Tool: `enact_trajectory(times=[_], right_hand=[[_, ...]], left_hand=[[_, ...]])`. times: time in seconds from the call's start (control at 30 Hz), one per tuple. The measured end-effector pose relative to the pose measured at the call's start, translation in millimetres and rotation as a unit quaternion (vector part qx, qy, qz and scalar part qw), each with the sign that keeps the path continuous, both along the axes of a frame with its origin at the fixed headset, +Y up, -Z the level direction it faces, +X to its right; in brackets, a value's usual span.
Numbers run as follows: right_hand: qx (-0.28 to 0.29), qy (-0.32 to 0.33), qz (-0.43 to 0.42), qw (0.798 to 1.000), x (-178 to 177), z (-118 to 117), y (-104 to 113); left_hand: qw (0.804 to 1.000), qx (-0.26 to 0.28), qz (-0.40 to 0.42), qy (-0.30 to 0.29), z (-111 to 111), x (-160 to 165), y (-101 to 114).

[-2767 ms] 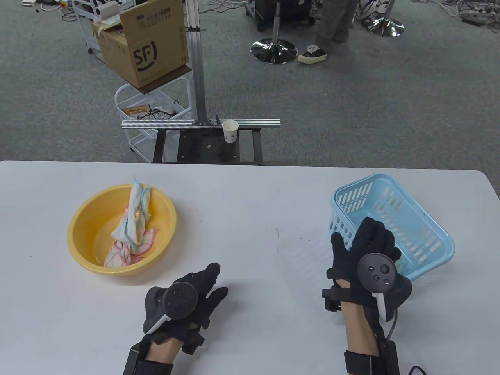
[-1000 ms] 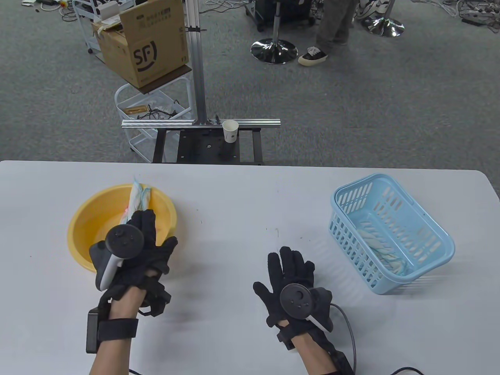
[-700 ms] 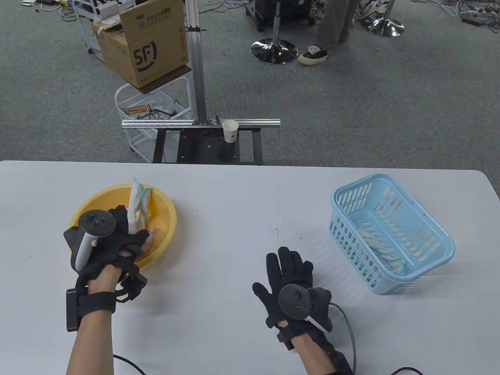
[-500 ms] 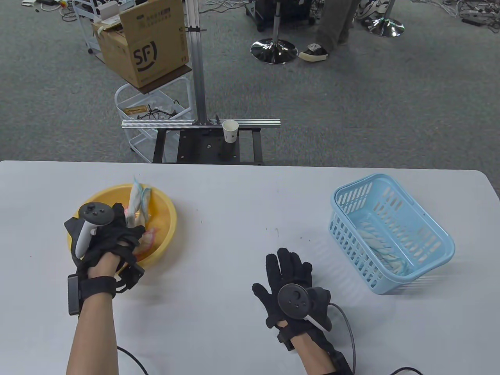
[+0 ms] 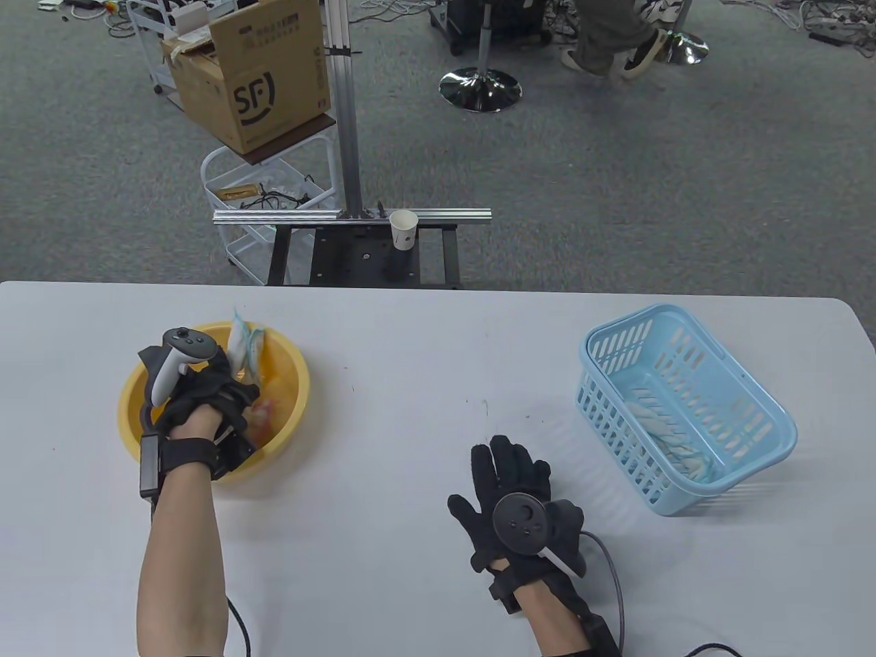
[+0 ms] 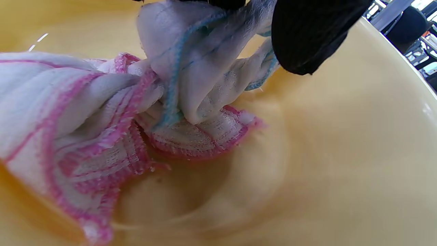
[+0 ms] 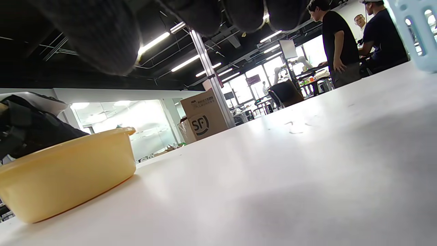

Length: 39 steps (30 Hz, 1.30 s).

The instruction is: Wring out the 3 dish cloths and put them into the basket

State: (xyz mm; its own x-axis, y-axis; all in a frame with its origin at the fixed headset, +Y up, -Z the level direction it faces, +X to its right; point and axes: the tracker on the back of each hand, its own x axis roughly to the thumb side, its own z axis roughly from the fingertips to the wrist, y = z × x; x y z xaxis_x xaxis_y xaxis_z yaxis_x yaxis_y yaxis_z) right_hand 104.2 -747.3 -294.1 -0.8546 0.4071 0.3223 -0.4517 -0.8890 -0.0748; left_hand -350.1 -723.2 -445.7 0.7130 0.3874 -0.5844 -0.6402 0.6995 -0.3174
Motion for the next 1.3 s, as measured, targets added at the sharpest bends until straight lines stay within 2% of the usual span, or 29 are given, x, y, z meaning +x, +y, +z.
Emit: enact_trajectory(times=[0.3,0.43,0.57,0.87,1.3], right_hand=[[-0.012,0.003,0.001,1.000,-1.1,0.1,-1.4],[-0.012,0.004,-0.003,1.000,-0.8,0.4,-0.7],[-0.010,0.005,-0.006,1.000,-0.5,0.2,-0.2],[-0.015,0.016,-0.006,1.000,-5.9,1.7,-1.0],[-0.020,0.028,-0.009,0.999,-10.4,3.2,-2.1]], left_hand=[[0.997,0.007,-0.060,-0.039,0.3,16.7,3.5],[0.996,0.037,-0.066,-0.040,4.5,19.7,9.4],[0.996,0.079,-0.024,-0.027,13.9,17.0,21.3],[0.979,0.182,0.076,-0.042,43.3,15.9,74.7],[0.936,0.331,0.083,-0.083,84.2,37.9,145.9]])
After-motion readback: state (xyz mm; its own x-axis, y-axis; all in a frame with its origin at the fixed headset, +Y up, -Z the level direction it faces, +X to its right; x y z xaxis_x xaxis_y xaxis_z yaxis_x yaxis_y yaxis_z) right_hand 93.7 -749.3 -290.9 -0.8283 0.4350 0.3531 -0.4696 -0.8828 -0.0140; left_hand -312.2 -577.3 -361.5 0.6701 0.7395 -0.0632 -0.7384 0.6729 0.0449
